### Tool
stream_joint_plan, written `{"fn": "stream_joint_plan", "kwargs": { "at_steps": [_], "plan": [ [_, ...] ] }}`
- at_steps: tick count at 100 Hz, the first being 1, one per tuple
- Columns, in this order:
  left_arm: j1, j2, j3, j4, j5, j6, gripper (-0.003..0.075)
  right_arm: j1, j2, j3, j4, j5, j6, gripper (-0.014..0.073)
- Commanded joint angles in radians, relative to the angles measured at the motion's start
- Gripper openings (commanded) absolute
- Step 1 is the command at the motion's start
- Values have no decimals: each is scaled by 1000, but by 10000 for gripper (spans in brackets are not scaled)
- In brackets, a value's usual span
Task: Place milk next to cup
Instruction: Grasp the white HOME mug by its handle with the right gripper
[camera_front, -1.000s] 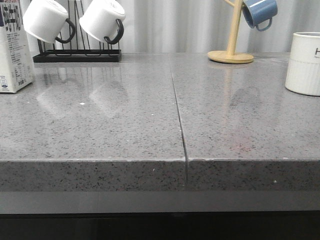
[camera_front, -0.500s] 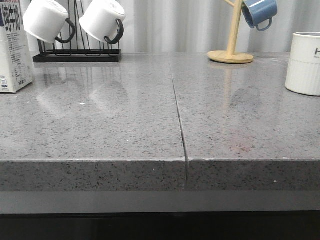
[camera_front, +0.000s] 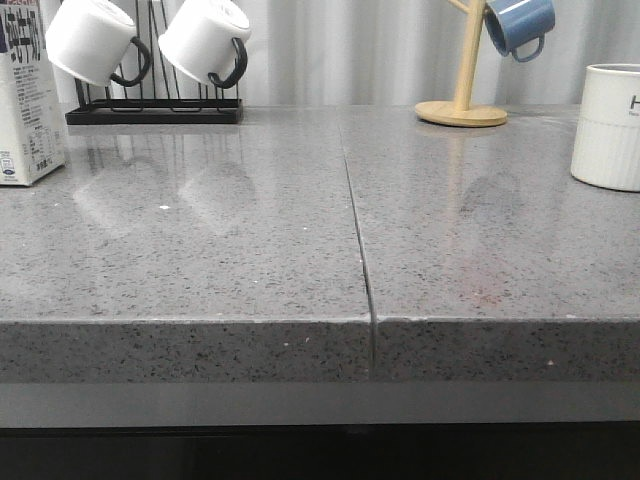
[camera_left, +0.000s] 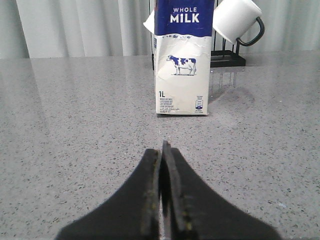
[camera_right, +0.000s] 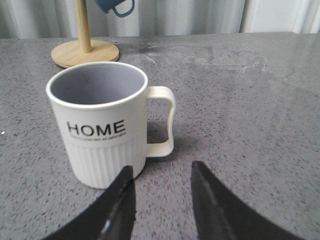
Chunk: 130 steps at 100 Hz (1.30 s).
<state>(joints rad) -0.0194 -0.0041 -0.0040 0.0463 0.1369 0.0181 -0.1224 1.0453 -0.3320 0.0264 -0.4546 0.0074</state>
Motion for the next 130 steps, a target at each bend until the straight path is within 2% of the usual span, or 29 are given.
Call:
{"fn": "stream_joint_plan", "kwargs": {
  "at_steps": [1, 37, 99, 108, 126, 130],
  "plan": [
    [-3, -30, 44, -6, -84, -1, -20, -8, 65, -56, -1, -139, -7, 295],
    [-3, -30, 44, -6, -84, -1, -20, -44, 293, -163, 5, -226, -7, 295],
    [-3, -30, 44, -6, -84, -1, -20, -51, 567, -384, -41, -236, 1, 284],
    [-3, -30, 44, -6, -84, -1, -20, -51, 596, -415, -41, -236, 1, 209],
    [-3, -30, 44, -6, -84, -1, -20, -51, 607, -426, -41, -236, 1, -60],
    [-3, -30, 44, -6, -84, -1, -20, -51, 607, -426, -41, -236, 1, -62]
  ]
}}
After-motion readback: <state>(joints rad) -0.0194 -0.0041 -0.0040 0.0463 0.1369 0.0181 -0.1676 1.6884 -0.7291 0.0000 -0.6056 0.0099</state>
